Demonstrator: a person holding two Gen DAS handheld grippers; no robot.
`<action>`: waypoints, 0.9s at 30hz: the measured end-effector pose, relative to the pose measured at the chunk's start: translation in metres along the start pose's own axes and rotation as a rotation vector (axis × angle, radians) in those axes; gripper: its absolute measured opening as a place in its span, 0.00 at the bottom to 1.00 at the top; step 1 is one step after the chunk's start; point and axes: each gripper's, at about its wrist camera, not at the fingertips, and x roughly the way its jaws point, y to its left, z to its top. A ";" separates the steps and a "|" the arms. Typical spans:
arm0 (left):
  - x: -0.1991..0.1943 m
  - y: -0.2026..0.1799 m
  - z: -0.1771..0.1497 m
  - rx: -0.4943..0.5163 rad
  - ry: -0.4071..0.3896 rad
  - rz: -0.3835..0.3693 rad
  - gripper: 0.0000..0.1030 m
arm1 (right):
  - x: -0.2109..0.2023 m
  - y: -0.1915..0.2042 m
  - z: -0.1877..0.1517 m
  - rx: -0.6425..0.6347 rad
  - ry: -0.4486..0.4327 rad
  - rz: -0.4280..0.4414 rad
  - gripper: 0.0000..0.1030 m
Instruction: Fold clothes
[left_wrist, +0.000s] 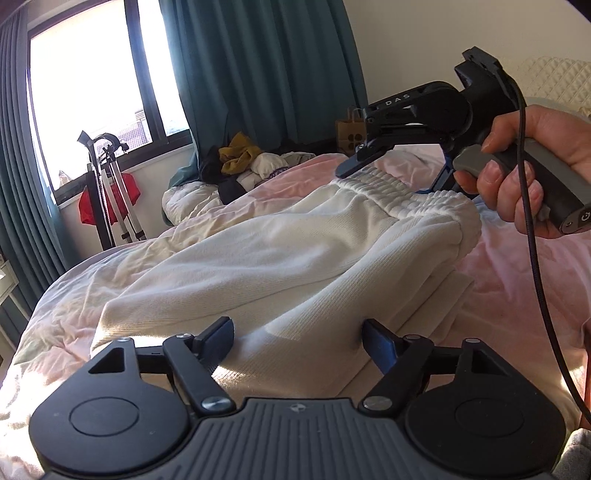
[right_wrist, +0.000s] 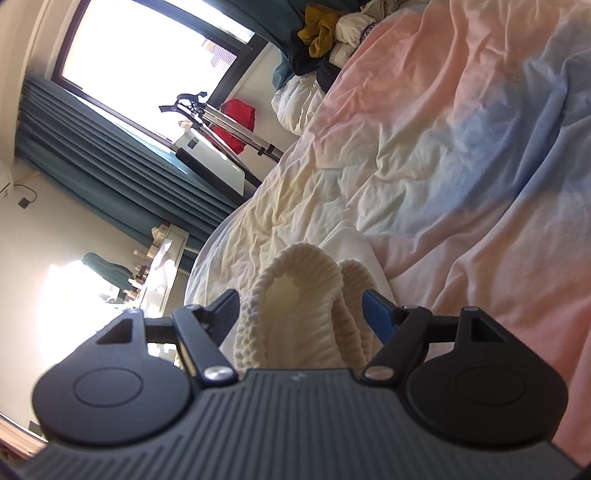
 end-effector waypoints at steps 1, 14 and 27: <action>0.002 0.000 -0.002 0.000 -0.003 -0.002 0.74 | 0.007 0.002 -0.002 -0.003 0.019 0.009 0.74; -0.001 0.006 -0.006 -0.054 -0.129 -0.078 0.18 | 0.020 0.062 0.009 -0.286 -0.108 0.006 0.28; 0.018 0.011 -0.008 -0.172 -0.065 -0.172 0.38 | 0.045 0.026 0.015 -0.255 -0.063 -0.104 0.37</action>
